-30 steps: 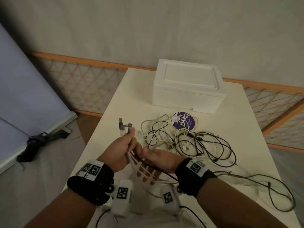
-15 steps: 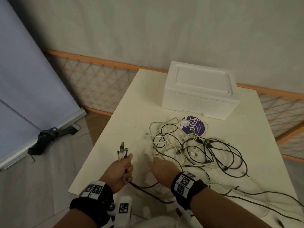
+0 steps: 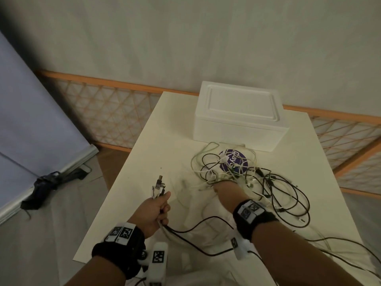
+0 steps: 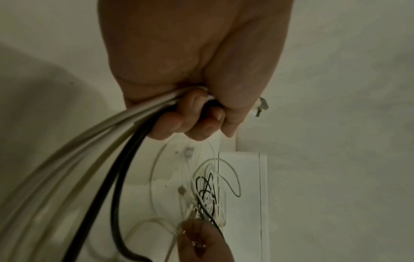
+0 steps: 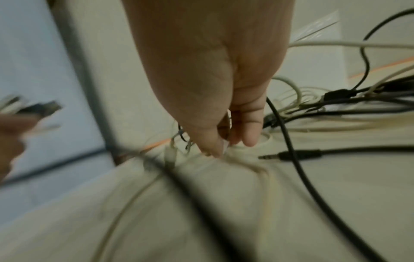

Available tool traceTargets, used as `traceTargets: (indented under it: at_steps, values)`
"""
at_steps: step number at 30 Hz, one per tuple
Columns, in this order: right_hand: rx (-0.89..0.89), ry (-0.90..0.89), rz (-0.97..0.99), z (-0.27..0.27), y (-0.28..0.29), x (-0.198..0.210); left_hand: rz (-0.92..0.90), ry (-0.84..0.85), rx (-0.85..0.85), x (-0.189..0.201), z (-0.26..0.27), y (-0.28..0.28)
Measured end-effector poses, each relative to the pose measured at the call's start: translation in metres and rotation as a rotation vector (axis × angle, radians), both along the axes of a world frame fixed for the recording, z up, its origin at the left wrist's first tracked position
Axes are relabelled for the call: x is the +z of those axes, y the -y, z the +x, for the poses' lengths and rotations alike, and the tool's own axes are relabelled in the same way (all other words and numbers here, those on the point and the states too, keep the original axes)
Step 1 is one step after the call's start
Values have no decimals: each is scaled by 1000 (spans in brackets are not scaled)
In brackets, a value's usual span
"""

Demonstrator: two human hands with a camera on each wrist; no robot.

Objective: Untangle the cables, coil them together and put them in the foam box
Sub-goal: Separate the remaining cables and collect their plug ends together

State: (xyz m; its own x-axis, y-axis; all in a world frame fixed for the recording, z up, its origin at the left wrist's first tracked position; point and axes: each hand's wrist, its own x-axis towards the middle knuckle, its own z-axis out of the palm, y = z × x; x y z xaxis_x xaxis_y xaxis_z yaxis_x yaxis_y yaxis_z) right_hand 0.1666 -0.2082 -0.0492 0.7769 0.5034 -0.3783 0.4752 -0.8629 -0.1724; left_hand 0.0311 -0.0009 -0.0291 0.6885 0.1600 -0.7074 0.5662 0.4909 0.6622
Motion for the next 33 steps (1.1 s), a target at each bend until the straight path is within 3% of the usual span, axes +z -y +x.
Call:
traceTargets:
  at_steps: [4,6,11,17,21,26,28,30,32,33]
  values:
    - [-224,-57,313,19,12,44,2,25,-12,5,6,0]
    - [-253,-106,469,18,16,59,-1,47,-24,9,9,2]
    - [-139,-211,631,-3,5,88,88,136,-118,20,15,12]
    - [54,-97,667,-27,-22,116,175,284,-243,32,19,25]
    - [62,-67,583,-30,-23,111,181,301,-291,36,17,25]
    - [-1,18,352,-35,-9,93,-11,199,-97,27,7,15]
    - [97,-112,284,-45,-6,83,-171,145,-46,24,1,13]
    - [160,-395,148,-62,-1,71,-284,122,-72,23,-7,13]
    - [122,-651,-11,-80,9,64,-302,109,-103,19,-14,9]
    - [88,-695,-82,-86,18,59,-300,103,-103,15,-19,4]
